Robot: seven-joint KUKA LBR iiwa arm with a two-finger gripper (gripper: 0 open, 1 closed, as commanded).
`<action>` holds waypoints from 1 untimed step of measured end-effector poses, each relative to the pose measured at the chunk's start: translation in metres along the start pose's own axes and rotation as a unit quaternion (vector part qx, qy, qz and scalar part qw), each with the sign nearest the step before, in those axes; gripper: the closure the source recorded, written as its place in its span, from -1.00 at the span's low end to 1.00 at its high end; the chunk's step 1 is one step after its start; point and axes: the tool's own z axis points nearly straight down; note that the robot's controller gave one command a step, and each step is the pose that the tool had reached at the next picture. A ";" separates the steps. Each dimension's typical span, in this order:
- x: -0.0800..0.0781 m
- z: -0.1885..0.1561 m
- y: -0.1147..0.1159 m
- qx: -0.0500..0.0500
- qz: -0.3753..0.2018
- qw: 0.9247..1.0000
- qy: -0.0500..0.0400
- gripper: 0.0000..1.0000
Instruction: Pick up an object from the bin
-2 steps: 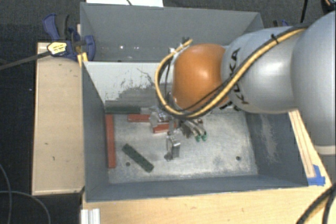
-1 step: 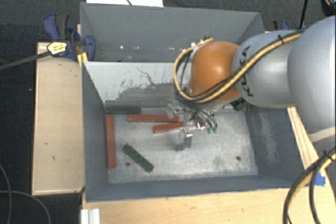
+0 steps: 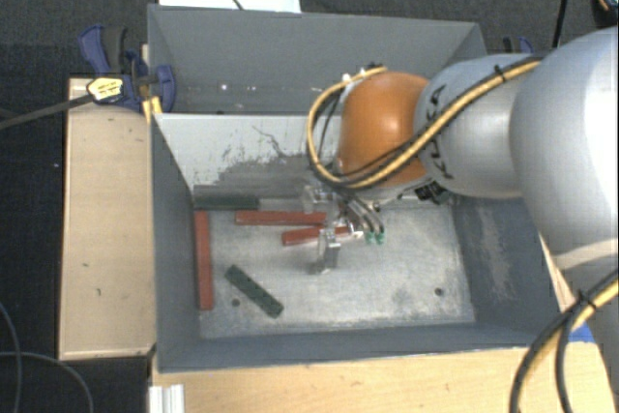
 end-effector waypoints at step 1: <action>0.026 0.000 -0.015 0.001 0.091 0.996 0.004 -1.00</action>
Offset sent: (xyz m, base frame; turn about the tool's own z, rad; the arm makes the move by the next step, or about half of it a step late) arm -0.0243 -0.0167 -0.0009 0.1815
